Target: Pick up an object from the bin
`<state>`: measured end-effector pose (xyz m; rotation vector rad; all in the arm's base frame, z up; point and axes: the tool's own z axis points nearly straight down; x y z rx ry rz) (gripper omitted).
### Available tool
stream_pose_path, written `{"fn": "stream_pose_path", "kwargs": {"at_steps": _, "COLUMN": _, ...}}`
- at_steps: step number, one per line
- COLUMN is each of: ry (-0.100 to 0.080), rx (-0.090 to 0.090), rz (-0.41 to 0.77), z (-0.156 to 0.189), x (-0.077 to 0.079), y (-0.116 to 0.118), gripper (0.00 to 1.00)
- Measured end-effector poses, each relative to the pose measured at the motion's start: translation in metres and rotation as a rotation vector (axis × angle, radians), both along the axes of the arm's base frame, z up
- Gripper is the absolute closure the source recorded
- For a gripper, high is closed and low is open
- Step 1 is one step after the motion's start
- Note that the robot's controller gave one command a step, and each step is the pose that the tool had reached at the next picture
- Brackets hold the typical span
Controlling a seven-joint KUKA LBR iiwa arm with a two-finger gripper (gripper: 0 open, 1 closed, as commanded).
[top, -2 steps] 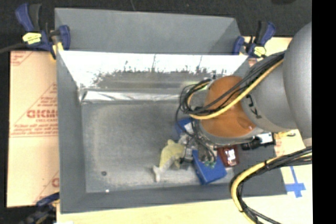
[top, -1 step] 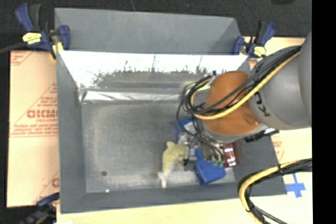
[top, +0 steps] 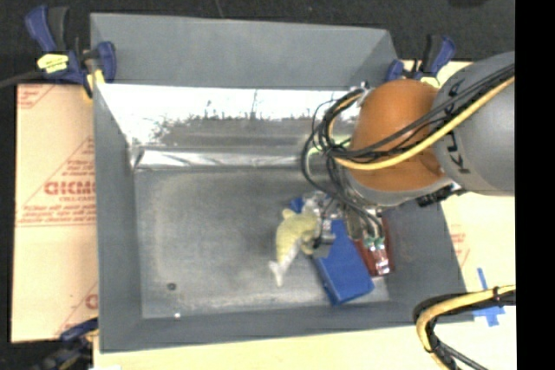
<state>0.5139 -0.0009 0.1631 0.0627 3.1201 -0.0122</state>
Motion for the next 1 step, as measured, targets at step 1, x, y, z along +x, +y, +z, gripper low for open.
{"fn": "stream_pose_path", "kwargs": {"at_steps": 1, "ry": 0.001, "rx": 0.002, "rz": -0.137, "z": 0.0445, "x": -0.0091, "y": 0.0072, "gripper": 1.0}}
